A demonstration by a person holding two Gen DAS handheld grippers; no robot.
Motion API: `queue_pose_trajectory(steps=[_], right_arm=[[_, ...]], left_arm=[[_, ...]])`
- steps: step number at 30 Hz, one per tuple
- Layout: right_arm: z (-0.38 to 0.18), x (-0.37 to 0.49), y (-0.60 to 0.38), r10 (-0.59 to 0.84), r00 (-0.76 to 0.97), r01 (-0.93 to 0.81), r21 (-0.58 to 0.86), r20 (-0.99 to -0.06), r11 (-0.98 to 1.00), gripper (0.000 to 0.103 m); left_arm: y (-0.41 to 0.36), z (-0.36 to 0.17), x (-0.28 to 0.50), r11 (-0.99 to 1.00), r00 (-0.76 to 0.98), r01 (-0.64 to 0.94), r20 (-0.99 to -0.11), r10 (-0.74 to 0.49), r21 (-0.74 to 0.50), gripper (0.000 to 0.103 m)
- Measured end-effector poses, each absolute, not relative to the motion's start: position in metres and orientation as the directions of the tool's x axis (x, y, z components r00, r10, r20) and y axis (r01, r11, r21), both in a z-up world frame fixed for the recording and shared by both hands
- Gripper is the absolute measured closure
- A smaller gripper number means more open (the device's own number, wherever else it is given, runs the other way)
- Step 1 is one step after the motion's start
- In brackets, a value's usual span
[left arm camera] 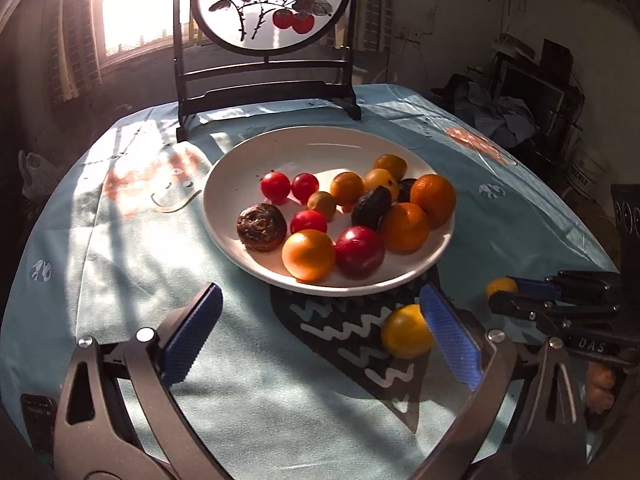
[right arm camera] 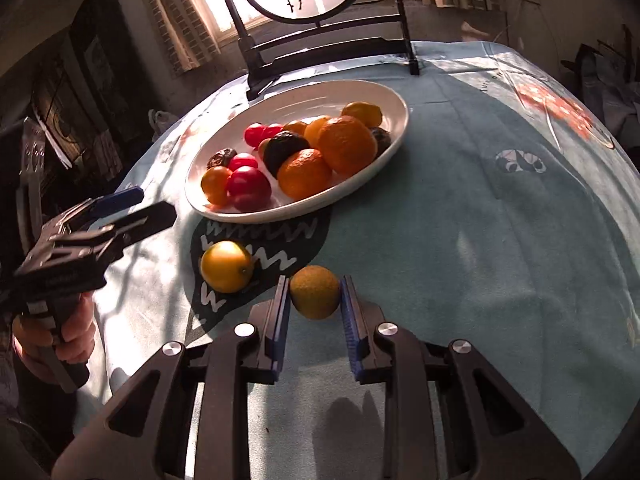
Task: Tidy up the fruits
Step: 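Grasp a yellow orange with the left tool while the right tool holds the small orange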
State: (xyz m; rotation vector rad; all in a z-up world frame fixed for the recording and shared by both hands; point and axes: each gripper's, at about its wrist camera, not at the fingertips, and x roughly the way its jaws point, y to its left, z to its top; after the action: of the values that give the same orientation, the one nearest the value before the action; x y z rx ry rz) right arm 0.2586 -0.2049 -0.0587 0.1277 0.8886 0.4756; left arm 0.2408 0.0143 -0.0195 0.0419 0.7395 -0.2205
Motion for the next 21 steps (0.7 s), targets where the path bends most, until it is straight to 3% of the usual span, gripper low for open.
queue_pose_trajectory(steps=[7,14,21], right_arm=[[-0.061,0.267,-0.23,0.477,0.53,-0.261,0.401,-0.701,0.878,0.078],[-0.057,0.264,-0.229,0.482,0.542,-0.273,0.398,-0.689,0.876,0.078],[-0.054,0.261,-0.226,0.488,0.545,-0.289,0.393,-0.682,0.873,0.078]], left_arm=[[-0.029,-0.031,0.217,0.912,0.664,0.409,-0.693,-0.282,0.021,0.013],[-0.035,-0.049,0.229,0.91,0.602,0.415,-0.747,-0.284,-0.012,0.043],[-0.033,-0.054,0.24,0.919,0.585,0.391,-0.757,-0.292,-0.052,0.048]])
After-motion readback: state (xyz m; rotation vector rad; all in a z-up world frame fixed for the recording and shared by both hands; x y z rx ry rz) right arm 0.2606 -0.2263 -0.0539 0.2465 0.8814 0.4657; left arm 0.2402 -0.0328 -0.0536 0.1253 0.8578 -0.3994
